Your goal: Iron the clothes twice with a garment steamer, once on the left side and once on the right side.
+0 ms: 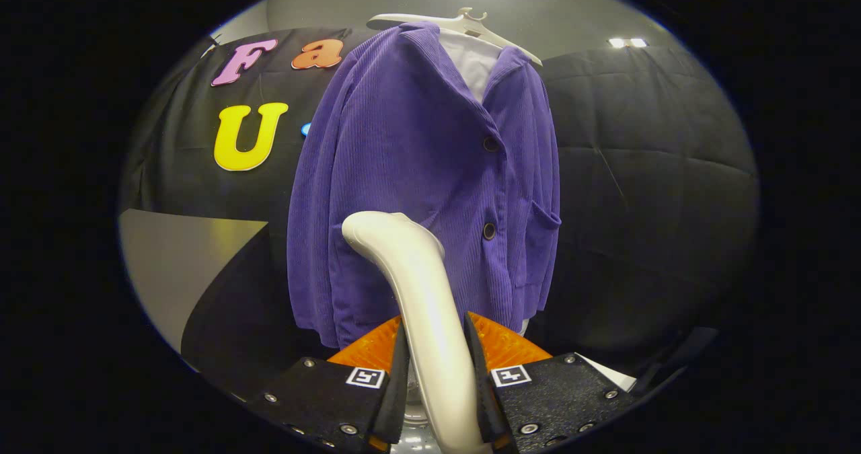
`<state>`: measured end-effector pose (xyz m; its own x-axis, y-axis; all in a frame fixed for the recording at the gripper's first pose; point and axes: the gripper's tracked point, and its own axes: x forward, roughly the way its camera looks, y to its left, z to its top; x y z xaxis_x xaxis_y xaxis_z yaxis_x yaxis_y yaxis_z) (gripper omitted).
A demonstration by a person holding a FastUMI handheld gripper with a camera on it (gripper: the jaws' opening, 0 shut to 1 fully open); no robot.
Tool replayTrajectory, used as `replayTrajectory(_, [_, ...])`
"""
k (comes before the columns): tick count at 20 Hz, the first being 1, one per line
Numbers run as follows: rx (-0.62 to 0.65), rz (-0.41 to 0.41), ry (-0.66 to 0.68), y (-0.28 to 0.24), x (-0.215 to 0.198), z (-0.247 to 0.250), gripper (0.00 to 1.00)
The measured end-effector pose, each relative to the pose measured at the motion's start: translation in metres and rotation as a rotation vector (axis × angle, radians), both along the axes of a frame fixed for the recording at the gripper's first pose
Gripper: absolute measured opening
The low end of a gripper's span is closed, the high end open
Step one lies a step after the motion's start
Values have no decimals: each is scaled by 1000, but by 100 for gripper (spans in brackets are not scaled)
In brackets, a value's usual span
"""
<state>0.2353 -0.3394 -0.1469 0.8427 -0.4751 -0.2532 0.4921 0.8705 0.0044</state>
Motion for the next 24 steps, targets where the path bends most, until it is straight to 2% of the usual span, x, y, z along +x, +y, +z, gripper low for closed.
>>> replayTrajectory(7, [59,78,98,10,-20,-37,43])
replayTrajectory(10, [-76,109,194,-2,-41,-37,41])
replayTrajectory(11, [-75,113,192,-3,-48,-35,39])
replayTrajectory(12, [-22,113,134,-6,-50,-28,39])
replayTrajectory(14, [77,58,38,-11,-49,-15,37])
replayTrajectory(17, [-18,80,53,-25,-65,7,36])
replayTrajectory(20, [-45,120,-7,-33,-85,44,36])
replayTrajectory(24, [-42,89,-95,-58,-106,103,36])
